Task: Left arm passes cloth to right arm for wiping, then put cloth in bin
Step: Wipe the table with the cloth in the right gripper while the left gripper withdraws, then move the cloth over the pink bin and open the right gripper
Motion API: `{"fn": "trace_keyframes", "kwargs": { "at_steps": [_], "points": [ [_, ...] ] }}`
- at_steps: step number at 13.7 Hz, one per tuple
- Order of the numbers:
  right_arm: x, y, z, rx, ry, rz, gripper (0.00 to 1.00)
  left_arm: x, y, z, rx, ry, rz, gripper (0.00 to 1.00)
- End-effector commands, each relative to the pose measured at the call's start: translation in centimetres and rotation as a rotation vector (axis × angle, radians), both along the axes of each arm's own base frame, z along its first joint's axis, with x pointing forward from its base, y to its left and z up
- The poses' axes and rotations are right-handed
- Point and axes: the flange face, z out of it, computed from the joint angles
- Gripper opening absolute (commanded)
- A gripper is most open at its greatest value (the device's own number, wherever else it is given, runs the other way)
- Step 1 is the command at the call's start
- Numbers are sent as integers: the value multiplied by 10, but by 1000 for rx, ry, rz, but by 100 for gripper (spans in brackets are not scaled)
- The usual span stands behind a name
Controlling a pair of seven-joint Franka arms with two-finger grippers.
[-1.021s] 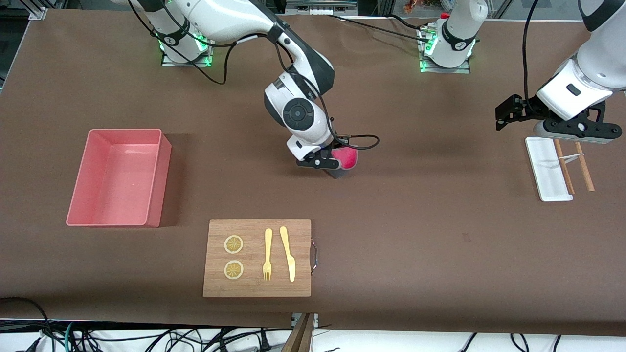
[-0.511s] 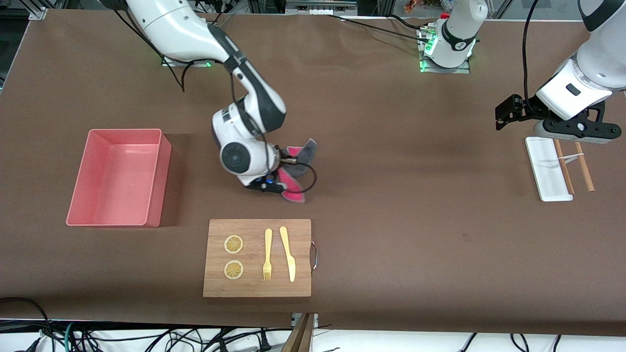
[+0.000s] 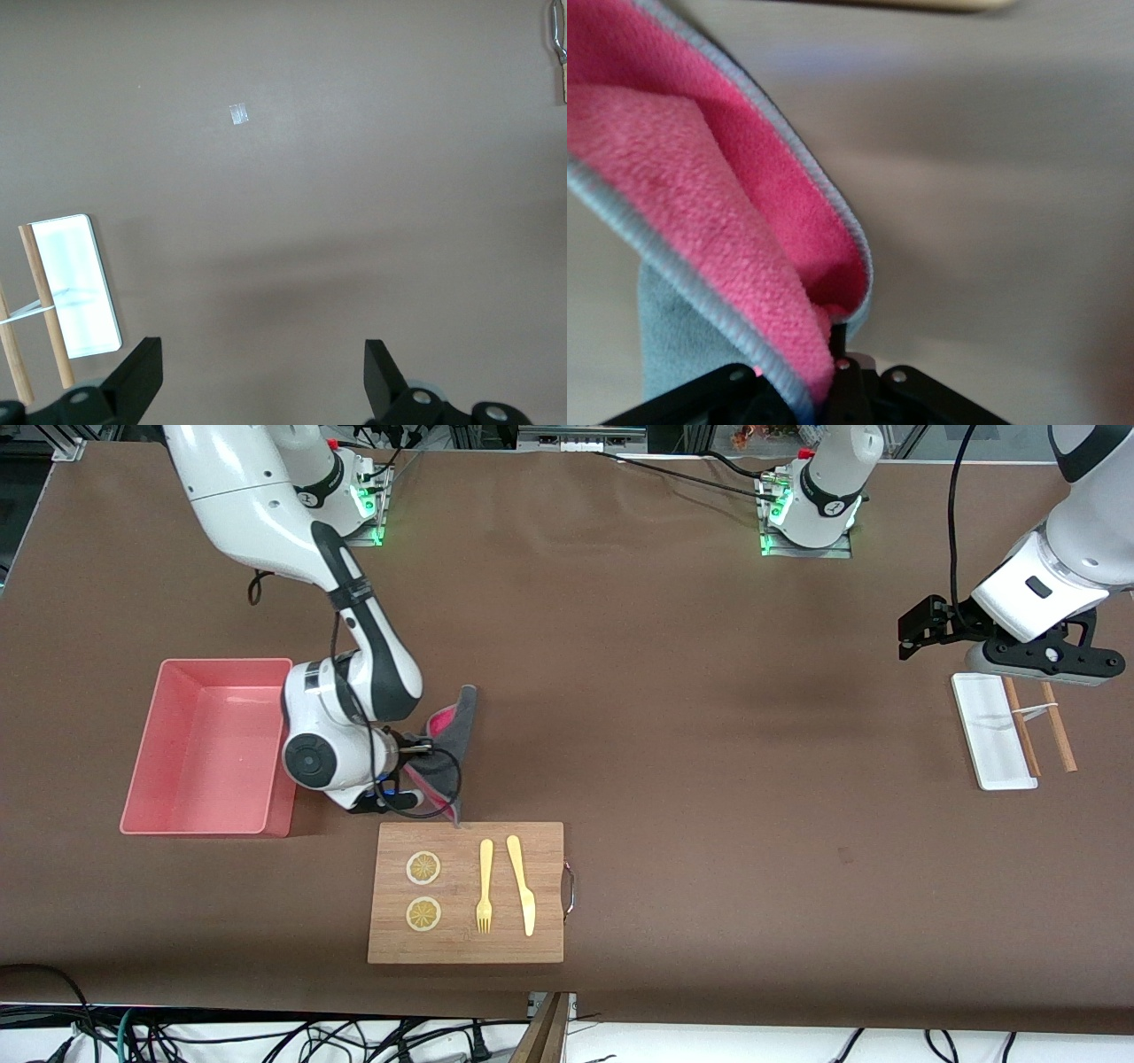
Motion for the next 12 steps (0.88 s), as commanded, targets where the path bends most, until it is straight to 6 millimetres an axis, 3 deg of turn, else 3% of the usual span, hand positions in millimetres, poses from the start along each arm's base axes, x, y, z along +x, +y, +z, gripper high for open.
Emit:
{"fn": "trace_keyframes", "kwargs": {
  "at_steps": [1, 6, 10, 12],
  "points": [
    [-4, -35, 30, -15, -15, 96, 0, -6, 5, 3, 27, -2, -20, 100],
    [-5, -92, 105, -80, 15, 244, 0, -7, 4, 4, 27, -2, -20, 100],
    [-20, -141, 198, -63, 14, 272, 0, -7, 4, 4, 27, -2, -11, 100],
    [-30, -173, 233, -70, 17, 299, 0, -7, 4, 4, 27, -2, -11, 100]
  ]
}}
